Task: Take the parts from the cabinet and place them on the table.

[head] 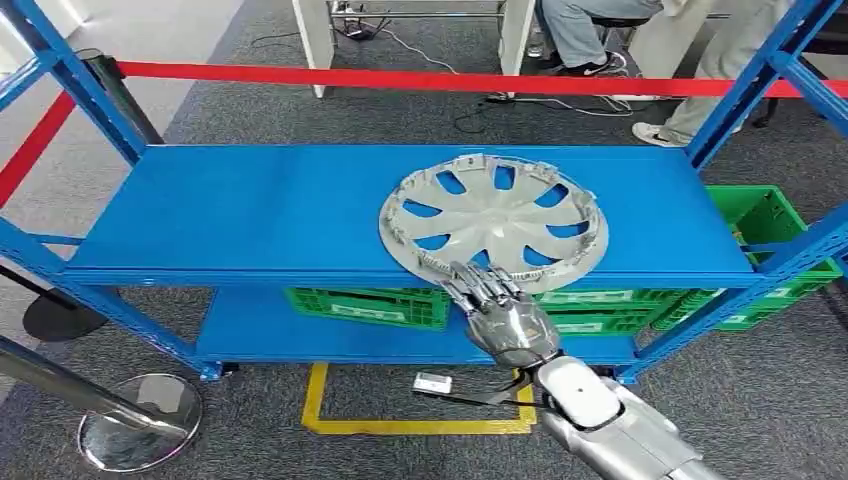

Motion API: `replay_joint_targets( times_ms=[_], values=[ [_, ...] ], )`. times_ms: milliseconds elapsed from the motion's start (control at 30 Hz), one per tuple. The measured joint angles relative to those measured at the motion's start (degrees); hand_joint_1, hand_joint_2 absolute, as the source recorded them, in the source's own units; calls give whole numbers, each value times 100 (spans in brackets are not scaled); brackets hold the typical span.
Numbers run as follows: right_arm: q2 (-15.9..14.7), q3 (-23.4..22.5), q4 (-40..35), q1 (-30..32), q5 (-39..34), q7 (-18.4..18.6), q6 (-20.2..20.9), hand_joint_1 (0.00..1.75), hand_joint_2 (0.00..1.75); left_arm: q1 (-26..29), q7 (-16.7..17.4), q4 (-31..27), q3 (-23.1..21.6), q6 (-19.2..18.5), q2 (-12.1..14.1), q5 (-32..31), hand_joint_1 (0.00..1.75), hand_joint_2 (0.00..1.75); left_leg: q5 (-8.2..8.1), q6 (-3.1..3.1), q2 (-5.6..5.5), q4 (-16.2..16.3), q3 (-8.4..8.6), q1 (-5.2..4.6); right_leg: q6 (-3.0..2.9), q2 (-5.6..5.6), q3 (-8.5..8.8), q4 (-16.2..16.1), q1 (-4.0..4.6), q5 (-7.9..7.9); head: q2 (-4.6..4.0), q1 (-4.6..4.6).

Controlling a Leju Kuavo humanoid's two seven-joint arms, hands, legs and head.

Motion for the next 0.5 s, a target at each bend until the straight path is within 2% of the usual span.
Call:
replay_joint_targets(
  times_ms=[500],
  values=[
    [149, 18, 192, -311, -61, 24, 472, 0, 175, 3, 48, -37, 0, -98, -2, 63, 0, 0, 0, 0, 0, 0, 0, 0, 0, 0, -1, 0, 0, 0, 0, 0]
  ],
)
